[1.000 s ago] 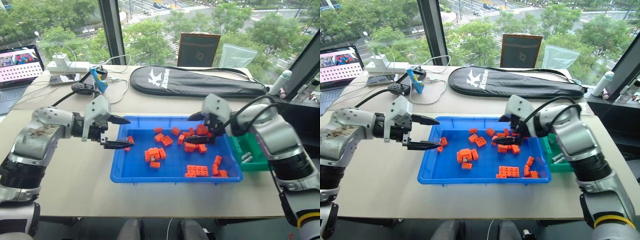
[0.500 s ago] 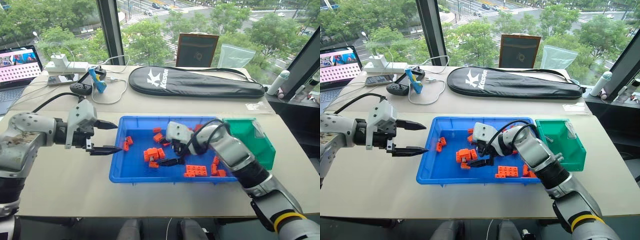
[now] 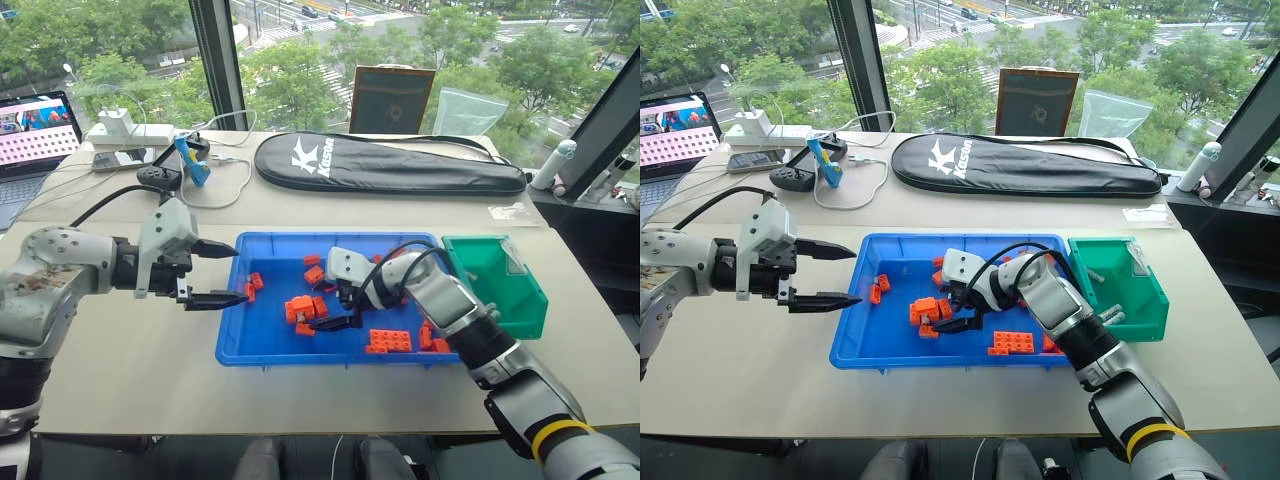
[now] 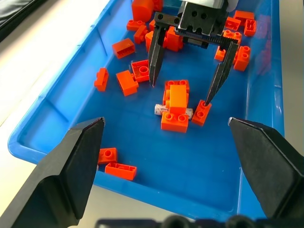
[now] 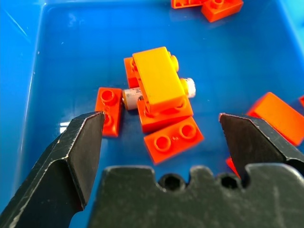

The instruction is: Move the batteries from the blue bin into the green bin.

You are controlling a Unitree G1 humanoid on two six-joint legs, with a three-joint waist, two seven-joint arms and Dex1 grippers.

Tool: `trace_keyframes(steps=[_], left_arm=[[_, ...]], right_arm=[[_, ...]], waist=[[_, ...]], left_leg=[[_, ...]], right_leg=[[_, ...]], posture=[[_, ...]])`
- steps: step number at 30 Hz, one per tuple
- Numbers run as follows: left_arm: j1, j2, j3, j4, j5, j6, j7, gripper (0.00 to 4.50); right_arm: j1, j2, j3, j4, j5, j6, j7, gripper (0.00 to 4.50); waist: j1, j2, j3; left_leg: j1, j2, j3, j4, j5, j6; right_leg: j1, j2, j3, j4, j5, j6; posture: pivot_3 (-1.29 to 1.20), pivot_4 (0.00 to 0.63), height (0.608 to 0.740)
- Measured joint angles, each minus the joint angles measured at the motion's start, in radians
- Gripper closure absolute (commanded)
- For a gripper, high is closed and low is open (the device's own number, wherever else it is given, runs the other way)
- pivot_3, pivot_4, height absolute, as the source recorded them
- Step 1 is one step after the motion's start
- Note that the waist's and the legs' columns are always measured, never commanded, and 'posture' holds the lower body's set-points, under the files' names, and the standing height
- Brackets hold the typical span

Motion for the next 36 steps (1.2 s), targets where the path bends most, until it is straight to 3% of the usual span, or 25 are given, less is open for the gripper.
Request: trace_keyframes(steps=[1,6,16,26,28,29,34,36], left_arm=[[0.000,0.000,0.000,0.000,0.000,0.000,0.000,0.00],[0.000,-0.005,-0.003,0.000,0.000,-0.004,0.001,0.00],[0.000,-0.011,-0.008,0.011,0.004,-0.039,0.000,0.00],[-0.025,-0.032,-0.038,0.046,0.020,-0.065,-0.007,0.00],[-0.037,-0.037,-0.050,0.049,0.023,-0.068,-0.008,0.00],[-0.042,-0.040,-0.051,0.051,0.024,-0.071,-0.009,0.00],[-0.055,-0.040,-0.054,0.079,0.039,-0.081,-0.018,0.00],[-0.056,-0.039,-0.057,0.083,0.041,-0.082,-0.021,0.00]], right_arm=[[0.000,0.010,0.000,0.009,-0.001,-0.009,0.001,1.23],[0.000,0.034,0.000,0.028,-0.004,-0.032,0.005,3.04],[0.006,0.024,-0.011,0.020,-0.004,-0.029,0.018,3.04],[-0.006,-0.131,-0.144,-0.069,0.037,0.059,0.032,3.04],[-0.013,-0.145,-0.161,-0.034,0.027,0.055,0.004,2.04],[-0.018,-0.153,-0.168,-0.011,0.019,0.053,-0.011,1.95],[-0.028,-0.193,-0.193,0.063,-0.038,0.008,-0.063,0.27],[-0.029,-0.154,-0.193,0.043,-0.036,0.014,-0.073,0.02]], waist=[[-0.001,0.000,0.000],[0.000,0.000,0.000],[0.000,0.000,0.000],[0.002,0.000,0.000],[0.001,0.000,0.000],[0.001,0.000,0.000],[-0.002,0.000,0.000],[-0.009,0.000,0.000]], left_leg=[[0.000,0.000,0.000,0.000,0.000,0.000],[0.000,0.000,0.000,0.000,0.000,0.000],[0.000,0.000,0.000,0.000,0.000,-0.001],[0.000,0.000,0.001,0.000,0.000,-0.001],[0.000,0.000,0.001,0.000,0.000,-0.001],[0.000,0.000,0.001,0.000,0.000,-0.001],[0.000,0.001,0.001,0.000,0.000,-0.001],[0.000,0.002,0.001,0.000,0.000,-0.001]], right_leg=[[0.000,0.000,0.000,0.000,0.000,0.000],[0.000,0.000,0.000,0.000,0.000,0.000],[0.000,0.000,0.000,0.000,0.000,0.000],[0.000,0.000,0.000,0.000,0.000,-0.001],[0.000,0.000,0.000,0.000,0.000,-0.001],[0.000,0.000,0.000,0.000,0.000,-0.001],[0.000,0.000,0.000,0.000,0.000,-0.001],[-0.001,0.002,0.001,0.000,0.000,-0.001]], posture=[[0.00,0.150,0.740],[0.00,0.150,0.740],[0.00,0.150,0.740],[0.00,0.150,0.740],[0.00,0.150,0.740],[0.00,0.150,0.740],[0.00,0.150,0.740],[0.00,0.150,0.740]])
